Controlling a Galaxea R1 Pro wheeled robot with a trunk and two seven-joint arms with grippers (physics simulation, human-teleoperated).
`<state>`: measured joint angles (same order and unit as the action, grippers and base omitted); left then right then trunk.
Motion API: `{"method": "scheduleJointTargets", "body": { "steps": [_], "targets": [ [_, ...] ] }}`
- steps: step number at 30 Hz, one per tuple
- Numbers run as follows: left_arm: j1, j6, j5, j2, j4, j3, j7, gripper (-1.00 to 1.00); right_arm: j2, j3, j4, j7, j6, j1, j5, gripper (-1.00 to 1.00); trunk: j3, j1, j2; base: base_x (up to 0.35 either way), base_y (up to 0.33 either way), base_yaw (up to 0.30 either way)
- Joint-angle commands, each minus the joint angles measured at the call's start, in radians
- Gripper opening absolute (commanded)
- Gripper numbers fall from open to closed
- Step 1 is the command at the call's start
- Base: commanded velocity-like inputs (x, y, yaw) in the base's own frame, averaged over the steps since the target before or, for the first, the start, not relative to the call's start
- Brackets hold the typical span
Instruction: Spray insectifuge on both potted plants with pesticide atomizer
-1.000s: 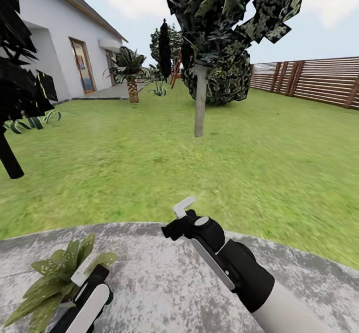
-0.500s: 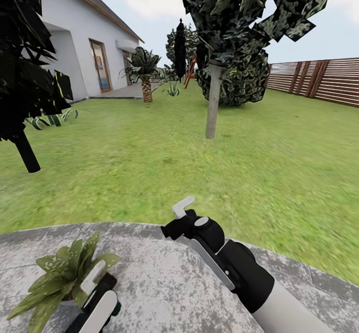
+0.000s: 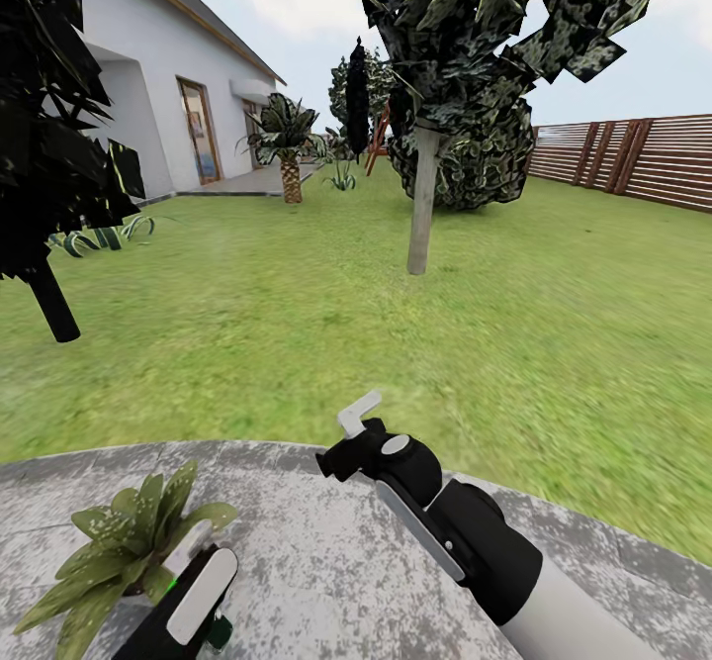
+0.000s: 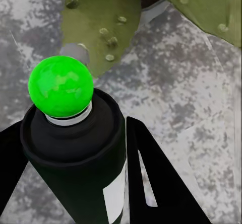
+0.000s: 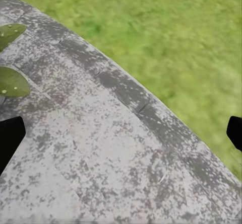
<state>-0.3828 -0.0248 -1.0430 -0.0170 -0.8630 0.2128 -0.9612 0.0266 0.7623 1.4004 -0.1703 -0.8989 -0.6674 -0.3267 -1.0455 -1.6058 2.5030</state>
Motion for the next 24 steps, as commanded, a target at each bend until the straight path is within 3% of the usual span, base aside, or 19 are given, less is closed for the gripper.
{"method": "scheduleJointTargets", "body": {
  "steps": [1, 14, 20, 21, 22, 23, 24],
  "targets": [
    [-0.003, -0.001, 0.003, 0.001, 0.008, 0.000, 0.017, -1.00, 0.000, 0.000, 0.000, 0.000, 0.000, 0.000, 0.000, 1.00, 0.000, 0.000, 0.000, 0.000, 0.000, 0.000],
    [-0.005, -0.006, -0.003, 0.005, 0.039, 0.002, 0.068, -1.00, -0.001, 0.001, 0.000, -0.004, 0.005, 0.000, 0.000, 1.00, 0.000, 0.000, 0.000, 0.000, 0.000, 0.000],
    [-0.005, -0.044, 0.003, 0.012, 0.014, 0.003, 0.051, -1.00, -0.002, 0.002, 0.000, -0.005, 0.012, 0.000, 0.000, 1.00, 0.000, 0.000, 0.000, 0.000, 0.000, 0.000],
    [-0.005, -0.104, 0.014, 0.047, -0.001, 0.019, 0.033, -1.00, -0.002, 0.002, -0.001, -0.005, 0.012, 0.000, 0.000, 1.00, 0.000, 0.000, 0.000, 0.000, 0.000, 0.000],
    [-0.005, -0.124, 0.050, 0.077, -0.002, 0.063, 0.010, -1.00, -0.002, 0.002, -0.001, -0.005, 0.012, 0.000, 0.000, 1.00, 0.000, 0.000, 0.000, 0.000, 0.000, 0.000],
    [-0.005, -0.145, 0.097, 0.096, 0.001, 0.114, -0.005, -1.00, -0.002, 0.002, -0.001, -0.005, 0.012, 0.000, 0.000, 1.00, 0.000, 0.000, 0.000, 0.019, -0.059, 0.000],
    [-0.005, -0.160, 0.115, 0.102, 0.002, 0.136, -0.010, -1.00, -0.002, 0.002, -0.001, -0.005, 0.012, 0.000, 0.000, 1.00, 0.000, 0.000, 0.000, 0.080, -0.168, 0.000]
  ]
}}
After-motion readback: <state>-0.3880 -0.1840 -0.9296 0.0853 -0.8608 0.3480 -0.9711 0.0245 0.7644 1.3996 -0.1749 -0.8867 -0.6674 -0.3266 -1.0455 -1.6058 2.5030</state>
